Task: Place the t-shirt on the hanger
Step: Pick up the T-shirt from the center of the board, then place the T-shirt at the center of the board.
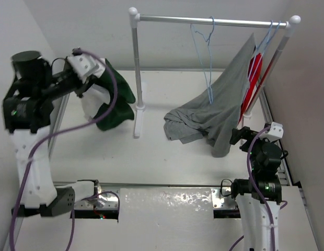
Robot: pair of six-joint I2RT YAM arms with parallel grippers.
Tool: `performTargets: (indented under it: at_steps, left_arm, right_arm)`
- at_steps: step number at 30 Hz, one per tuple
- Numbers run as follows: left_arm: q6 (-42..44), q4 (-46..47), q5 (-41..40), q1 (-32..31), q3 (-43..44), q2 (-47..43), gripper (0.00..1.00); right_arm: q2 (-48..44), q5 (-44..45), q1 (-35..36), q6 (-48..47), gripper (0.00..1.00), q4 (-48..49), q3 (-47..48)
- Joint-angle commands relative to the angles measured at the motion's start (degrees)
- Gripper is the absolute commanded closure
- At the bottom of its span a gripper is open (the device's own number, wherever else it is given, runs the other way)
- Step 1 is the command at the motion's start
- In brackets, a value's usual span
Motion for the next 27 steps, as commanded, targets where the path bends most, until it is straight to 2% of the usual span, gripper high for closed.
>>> performTargets:
  at_steps: [1,4,5,6,8,11,12,13,18,20,21,23,27]
  left_arm:
    - [10.7,-18.8,25.2,-0.6,9.2,-1.6,1.00]
    - [4.7,-16.5,29.4,-0.6,15.4,-1.3,1.00]
    - [2.1,-14.4,29.2,-0.6,15.6,-1.3,1.00]
    - [-3.9,-11.8,27.8,-0.6,15.5,-1.1,1.00]
    - [-8.1,-5.9,26.0,-0.6,12.7,-0.4,1.00]
    - [-11.1,0.2,20.1,-0.7,3.7,0.1,1.00]
    - [-12.2,4.8,18.1,-0.6,0.8,0.2,1.00]
    - [-12.9,7.0,15.9,-2.1,-4.4,0.4,1.00]
    - [-10.0,14.4,6.7,-2.2,-18.1,4.4,0.99]
    - [-6.7,14.4,4.8,-2.2,-22.0,7.8,0.81]
    - [-5.8,14.5,3.8,-2.2,-23.2,9.1,0.54]
    - [-4.2,14.9,-0.3,-2.2,-25.7,13.3,0.36]
    - [-3.3,14.9,-3.3,-2.0,-27.7,14.2,0.34]
  right_arm:
    - [1.2,-2.4,-0.2,-2.1,0.01,3.4,2.2]
    - [1.3,-3.2,-0.3,-2.5,0.01,3.2,2.6]
    - [1.4,-3.4,-0.2,-2.7,0.01,3.0,2.8]
    - [1.2,-3.5,-0.2,-2.9,0.01,2.8,2.9]
    - [1.3,-3.5,-0.2,-3.2,0.01,2.6,3.2]
    - [1.6,-5.5,-0.2,-3.2,0.01,2.9,3.4]
    - [1.9,-6.5,-0.2,-3.2,0.01,2.9,3.5]
    - [2.6,-7.1,-0.2,-3.2,0.01,3.0,3.6]
    - [4.3,-9.8,-0.2,-3.0,0.01,3.7,3.8]
    - [5.2,-10.6,-0.2,-2.9,0.01,4.2,3.6]
    - [5.6,-11.4,-0.2,-2.9,0.01,4.3,3.5]
    - [6.6,-14.3,-0.2,-3.1,0.01,4.9,3.5]
    - [8.9,-22.3,-0.2,-3.4,0.01,5.6,4.5]
